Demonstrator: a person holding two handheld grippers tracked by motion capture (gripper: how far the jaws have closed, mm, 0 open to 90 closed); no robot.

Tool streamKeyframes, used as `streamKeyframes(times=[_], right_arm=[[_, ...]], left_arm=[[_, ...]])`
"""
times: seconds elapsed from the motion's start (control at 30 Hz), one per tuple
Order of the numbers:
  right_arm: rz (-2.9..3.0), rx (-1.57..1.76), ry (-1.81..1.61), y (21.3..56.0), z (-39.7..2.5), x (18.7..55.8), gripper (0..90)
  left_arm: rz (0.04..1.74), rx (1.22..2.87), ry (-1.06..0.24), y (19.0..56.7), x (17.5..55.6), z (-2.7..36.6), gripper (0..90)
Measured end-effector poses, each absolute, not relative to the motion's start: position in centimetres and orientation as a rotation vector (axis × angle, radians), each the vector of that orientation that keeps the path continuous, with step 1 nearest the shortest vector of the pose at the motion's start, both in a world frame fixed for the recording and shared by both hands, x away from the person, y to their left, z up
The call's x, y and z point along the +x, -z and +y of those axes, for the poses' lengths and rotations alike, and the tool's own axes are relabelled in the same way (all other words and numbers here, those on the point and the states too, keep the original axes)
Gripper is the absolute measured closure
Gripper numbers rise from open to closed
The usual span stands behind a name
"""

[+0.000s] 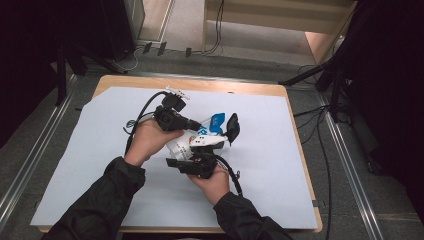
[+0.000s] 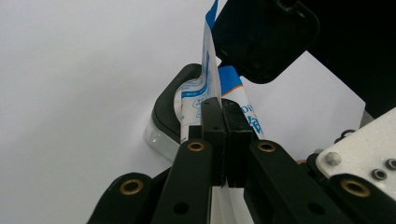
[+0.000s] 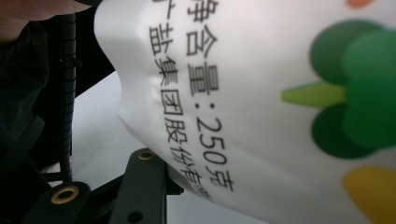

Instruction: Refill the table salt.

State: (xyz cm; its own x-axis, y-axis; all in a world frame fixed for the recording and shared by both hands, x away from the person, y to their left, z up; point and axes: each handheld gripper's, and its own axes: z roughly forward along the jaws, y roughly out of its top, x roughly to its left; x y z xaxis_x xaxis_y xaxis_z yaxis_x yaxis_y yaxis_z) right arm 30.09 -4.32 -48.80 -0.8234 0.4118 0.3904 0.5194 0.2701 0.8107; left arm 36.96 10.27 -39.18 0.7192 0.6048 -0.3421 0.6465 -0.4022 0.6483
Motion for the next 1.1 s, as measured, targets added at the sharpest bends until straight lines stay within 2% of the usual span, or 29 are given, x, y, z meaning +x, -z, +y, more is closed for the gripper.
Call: streamKeyframes(times=[0.73,1.1], right_arm=[[-2.432,-0.882,1.597,48.72,-4.17,29.9,60.9],[-2.433,-0.887,1.603,48.65,-4.24,29.9,63.1]], left_arm=[[0.945,2.125,0.053,39.18,36.9,10.24,90.0],[0.944,2.118,0.041,39.12,36.77,10.11,90.0]])
